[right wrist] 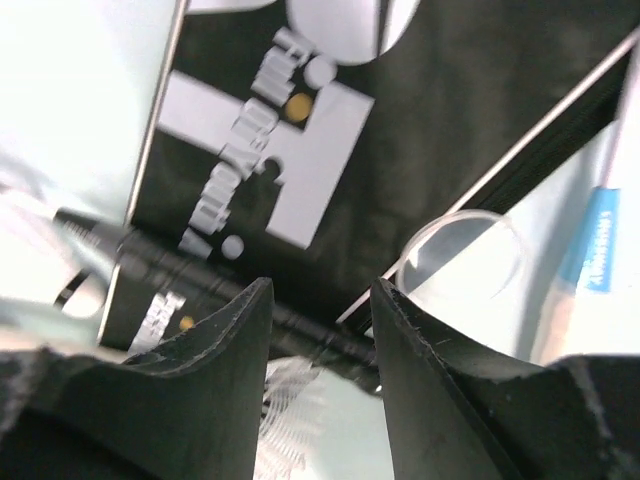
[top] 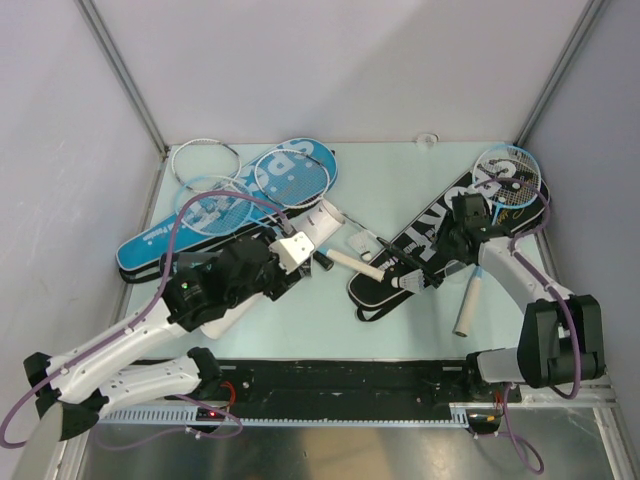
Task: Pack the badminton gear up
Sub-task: Place the lid at the center of the board, then pick up the shuttlecock from the racket bag.
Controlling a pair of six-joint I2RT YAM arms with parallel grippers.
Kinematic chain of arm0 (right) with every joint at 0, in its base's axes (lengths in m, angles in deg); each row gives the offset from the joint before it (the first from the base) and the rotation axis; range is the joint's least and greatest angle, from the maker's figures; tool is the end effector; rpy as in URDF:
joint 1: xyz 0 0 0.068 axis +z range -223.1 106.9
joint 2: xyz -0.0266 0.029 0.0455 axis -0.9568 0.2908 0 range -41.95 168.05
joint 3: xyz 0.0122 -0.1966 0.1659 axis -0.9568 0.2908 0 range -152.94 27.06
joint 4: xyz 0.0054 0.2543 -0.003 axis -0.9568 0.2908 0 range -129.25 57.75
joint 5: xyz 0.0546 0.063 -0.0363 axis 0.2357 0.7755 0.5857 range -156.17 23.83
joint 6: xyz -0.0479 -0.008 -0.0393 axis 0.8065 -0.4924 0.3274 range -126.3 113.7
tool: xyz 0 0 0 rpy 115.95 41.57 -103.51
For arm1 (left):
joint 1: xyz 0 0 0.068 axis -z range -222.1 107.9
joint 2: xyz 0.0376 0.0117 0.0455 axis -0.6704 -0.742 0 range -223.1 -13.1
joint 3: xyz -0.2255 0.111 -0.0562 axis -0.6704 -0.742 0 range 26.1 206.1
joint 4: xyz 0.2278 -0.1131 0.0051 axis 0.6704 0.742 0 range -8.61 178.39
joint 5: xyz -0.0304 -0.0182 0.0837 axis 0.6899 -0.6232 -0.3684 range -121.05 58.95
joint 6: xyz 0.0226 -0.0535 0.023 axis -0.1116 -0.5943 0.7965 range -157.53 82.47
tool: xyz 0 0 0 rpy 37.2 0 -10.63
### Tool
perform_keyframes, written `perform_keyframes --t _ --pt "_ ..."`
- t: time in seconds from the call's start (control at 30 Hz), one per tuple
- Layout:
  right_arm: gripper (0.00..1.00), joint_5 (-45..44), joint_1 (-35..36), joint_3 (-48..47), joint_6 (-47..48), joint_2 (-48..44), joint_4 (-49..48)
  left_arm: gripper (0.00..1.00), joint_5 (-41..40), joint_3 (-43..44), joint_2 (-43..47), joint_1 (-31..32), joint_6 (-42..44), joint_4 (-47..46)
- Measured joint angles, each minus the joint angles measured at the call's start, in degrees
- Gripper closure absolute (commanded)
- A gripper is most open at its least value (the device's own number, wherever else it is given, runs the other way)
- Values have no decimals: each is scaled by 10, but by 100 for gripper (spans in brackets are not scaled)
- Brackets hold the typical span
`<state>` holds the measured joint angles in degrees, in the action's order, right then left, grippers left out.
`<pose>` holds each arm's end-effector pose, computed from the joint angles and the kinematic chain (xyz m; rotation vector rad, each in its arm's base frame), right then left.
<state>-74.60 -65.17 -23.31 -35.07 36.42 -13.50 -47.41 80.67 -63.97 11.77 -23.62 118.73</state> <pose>0.2777 0.0315 0.2004 0.5106 2.4436 0.0826 0.1265 -0.1505 0.3150 1.0499 1.8566 -0.1017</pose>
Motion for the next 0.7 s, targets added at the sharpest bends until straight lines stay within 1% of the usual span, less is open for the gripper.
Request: perform_keyframes --t 0.07,0.13,0.2,0.3,0.43,0.5,0.53,0.57,0.6,0.63,0.67,0.7 --pt "48 32 8 0 10 -10 6 77 0 -2 0 0 0 0" --pt "42 82 10 4 19 -24 5 76 0 -3 0 0 0 0" --pt "40 140 10 24 23 -45 -14 76 0 -3 0 0 -1 0" --pt "43 207 14 78 25 -87 -43 76 0 -3 0 0 -4 0" --pt "51 241 20 116 23 -103 -55 76 1 -3 0 0 -4 0" --pt "55 249 24 132 19 -103 -64 76 1 -3 0 0 -4 0" --pt "61 251 27 139 17 -103 -68 76 1 -3 0 0 -4 0" --pt "67 251 29 143 14 -103 -69 76 1 -3 0 0 -4 0" --pt "79 252 33 148 12 -103 -73 76 2 -3 0 0 -4 0" --pt "87 253 37 151 10 -104 -75 76 2 -3 0 0 -4 0" --pt "94 254 39 154 7 -105 -78 76 2 -3 0 0 -4 0" --pt "97 254 42 155 5 -107 -79 76 2 -3 0 0 -4 0"
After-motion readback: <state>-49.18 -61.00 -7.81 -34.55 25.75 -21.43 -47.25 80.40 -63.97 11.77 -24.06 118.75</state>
